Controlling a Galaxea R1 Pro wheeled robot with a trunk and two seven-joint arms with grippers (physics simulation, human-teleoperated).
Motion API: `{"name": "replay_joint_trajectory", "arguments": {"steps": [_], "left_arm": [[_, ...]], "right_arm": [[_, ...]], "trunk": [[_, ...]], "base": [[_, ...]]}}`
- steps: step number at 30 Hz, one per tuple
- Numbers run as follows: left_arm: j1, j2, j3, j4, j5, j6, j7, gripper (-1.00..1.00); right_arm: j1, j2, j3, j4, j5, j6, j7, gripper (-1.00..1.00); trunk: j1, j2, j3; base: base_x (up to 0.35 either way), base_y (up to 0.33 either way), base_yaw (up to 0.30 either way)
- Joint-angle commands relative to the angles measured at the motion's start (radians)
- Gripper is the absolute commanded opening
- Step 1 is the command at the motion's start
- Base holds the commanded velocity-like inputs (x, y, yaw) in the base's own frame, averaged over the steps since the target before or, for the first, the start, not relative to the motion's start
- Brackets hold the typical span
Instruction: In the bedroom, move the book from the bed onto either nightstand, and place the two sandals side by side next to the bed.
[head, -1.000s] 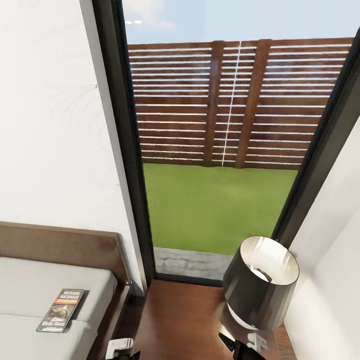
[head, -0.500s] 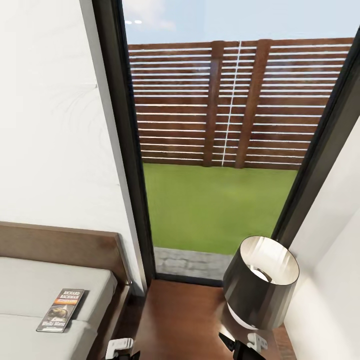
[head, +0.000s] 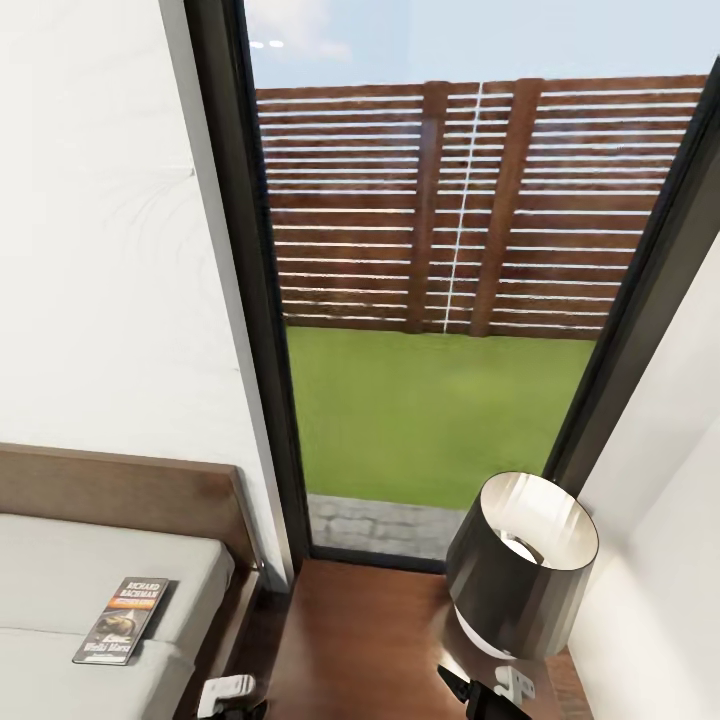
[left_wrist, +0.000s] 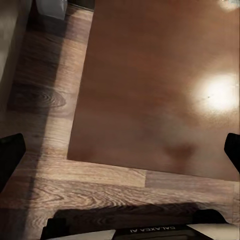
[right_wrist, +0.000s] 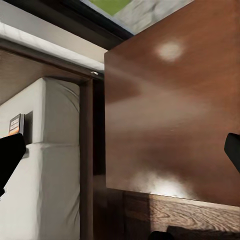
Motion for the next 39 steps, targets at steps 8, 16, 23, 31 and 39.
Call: {"name": "replay_joint_trajectory", "arguments": {"steps": [8, 16, 23, 31, 39], "left_arm": [[-0.001, 0.091, 0.025, -0.029, 0.133, -0.001, -0.007, 1.00], [-0.001, 0.190, 0.026, -0.064, 0.246, 0.004, -0.156, 1.00], [-0.001, 0.193, 0.026, -0.064, 0.250, 0.005, -0.166, 1.00], [-0.001, 0.211, 0.027, -0.066, 0.250, 0.005, -0.228, 1.00], [-0.001, 0.231, 0.026, -0.065, 0.252, 0.005, -0.361, 1.00]], "right_arm": [[-0.002, 0.000, 0.002, 0.004, -0.001, -0.008, 0.005, 1.00], [-0.002, 0.000, 0.002, 0.003, 0.002, -0.009, 0.007, 1.00], [-0.002, -0.007, 0.002, 0.003, 0.137, -0.005, 0.065, 1.00], [-0.002, -0.030, 0.007, 0.003, 0.235, 0.006, 0.353, 1.00], [-0.002, -0.137, 0.006, 0.003, 0.266, 0.010, 0.639, 1.00]], "trunk": [[0.000, -0.002, -0.007], [0.000, -0.002, -0.019], [0.000, -0.002, -0.029], [0.000, -0.002, -0.036], [0.000, -0.002, -0.038]], "base": [[0.000, 0.000, 0.000], [0.000, 0.000, 0.000], [0.000, 0.000, 0.000], [0.000, 0.000, 0.000], [0.000, 0.000, 0.000]]}}
